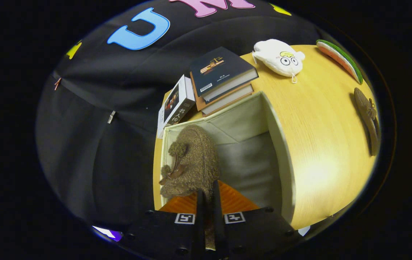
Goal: Open the storage box then place both shoes into the box .Put the left shoe in first, then the right shoe, with the right side of both shoes facing outward in a uniform manner.
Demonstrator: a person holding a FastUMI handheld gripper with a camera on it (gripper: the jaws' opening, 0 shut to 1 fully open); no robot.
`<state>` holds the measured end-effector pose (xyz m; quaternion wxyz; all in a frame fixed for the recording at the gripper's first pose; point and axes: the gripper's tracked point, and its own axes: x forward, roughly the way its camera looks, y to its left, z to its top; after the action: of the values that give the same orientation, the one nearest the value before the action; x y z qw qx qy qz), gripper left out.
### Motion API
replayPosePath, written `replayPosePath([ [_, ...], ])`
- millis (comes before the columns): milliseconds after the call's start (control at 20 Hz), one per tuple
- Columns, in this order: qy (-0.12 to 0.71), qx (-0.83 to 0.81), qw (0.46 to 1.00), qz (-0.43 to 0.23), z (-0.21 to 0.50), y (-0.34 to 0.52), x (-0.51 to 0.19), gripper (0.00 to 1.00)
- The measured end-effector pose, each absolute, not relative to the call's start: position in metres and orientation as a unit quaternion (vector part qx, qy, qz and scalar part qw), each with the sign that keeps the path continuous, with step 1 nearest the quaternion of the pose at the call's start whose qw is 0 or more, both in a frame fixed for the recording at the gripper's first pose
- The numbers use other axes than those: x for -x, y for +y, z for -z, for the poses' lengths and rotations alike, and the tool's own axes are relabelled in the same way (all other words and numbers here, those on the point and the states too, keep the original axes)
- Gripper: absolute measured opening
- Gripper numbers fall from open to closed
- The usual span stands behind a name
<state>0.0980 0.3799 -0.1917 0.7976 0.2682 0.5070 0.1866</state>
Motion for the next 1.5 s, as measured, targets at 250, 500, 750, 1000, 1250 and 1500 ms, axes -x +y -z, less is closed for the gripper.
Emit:
replayPosePath([
  [250, 0.465, -0.298, 0.796, -0.245, 0.139, 0.396, -0.092, 0.98],
  [500, 0.389, -0.233, 0.844, -0.286, 0.086, 0.34, -0.085, 0.98],
  [750, 0.334, -0.137, 0.902, -0.236, 0.075, 0.217, -0.086, 0.98],
  [1000, 0.311, -0.046, 0.938, -0.147, 0.09, 0.093, -0.085, 0.98],
  [1250, 0.332, -0.019, 0.94, -0.076, 0.123, -0.011, -0.089, 0.99],
  [1500, 0.379, 0.023, 0.924, -0.042, 0.179, -0.096, -0.096, 0.99],
])
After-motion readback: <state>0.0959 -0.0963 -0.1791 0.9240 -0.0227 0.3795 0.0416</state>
